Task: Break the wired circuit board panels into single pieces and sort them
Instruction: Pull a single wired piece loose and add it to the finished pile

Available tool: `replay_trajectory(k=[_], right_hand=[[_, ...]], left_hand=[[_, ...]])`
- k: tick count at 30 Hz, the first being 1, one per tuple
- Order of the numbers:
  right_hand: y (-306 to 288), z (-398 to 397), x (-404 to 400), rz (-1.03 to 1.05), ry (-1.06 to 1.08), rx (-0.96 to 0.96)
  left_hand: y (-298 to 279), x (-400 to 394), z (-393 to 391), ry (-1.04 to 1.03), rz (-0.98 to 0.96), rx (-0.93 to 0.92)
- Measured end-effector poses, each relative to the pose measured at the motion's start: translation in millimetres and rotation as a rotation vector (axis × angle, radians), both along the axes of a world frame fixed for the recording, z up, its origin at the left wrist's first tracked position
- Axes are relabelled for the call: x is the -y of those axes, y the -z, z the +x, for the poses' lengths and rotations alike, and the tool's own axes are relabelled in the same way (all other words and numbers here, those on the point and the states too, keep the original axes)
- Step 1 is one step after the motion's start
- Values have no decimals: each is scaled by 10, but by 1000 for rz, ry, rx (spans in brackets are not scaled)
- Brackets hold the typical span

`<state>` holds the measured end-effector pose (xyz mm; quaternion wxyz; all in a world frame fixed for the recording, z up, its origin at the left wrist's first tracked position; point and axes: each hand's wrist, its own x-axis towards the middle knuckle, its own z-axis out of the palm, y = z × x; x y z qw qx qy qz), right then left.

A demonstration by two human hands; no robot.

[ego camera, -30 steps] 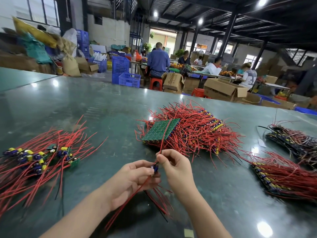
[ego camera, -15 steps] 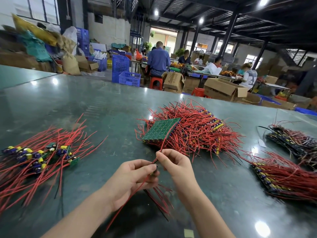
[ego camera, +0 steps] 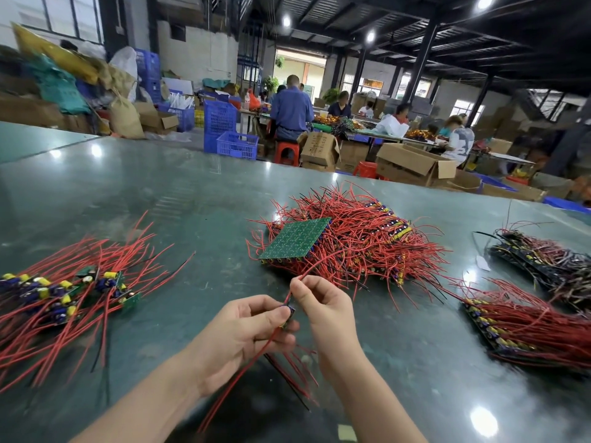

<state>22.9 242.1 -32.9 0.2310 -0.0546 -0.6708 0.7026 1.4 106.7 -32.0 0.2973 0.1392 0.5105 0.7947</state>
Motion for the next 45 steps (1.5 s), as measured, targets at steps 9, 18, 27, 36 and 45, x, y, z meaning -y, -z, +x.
replay_trajectory(k=[9,18,27,36,45], right_hand=[[-51,-7,-121,-96,148,-28],[-73,-45,-334,-326,286,63],[-82,-105,-496,-627,78,221],[-2,-17,-168,211,-252,231],[25,-13,-43,204,-111,118]], left_hand=[[-16,1,0,26,-93,-37],[24,58,-44,82,-186,-60],[35,67,-29,103,-183,-84],[26,82,-67,-13,-149,-17],[45,81,-65,-28,-126,-16]])
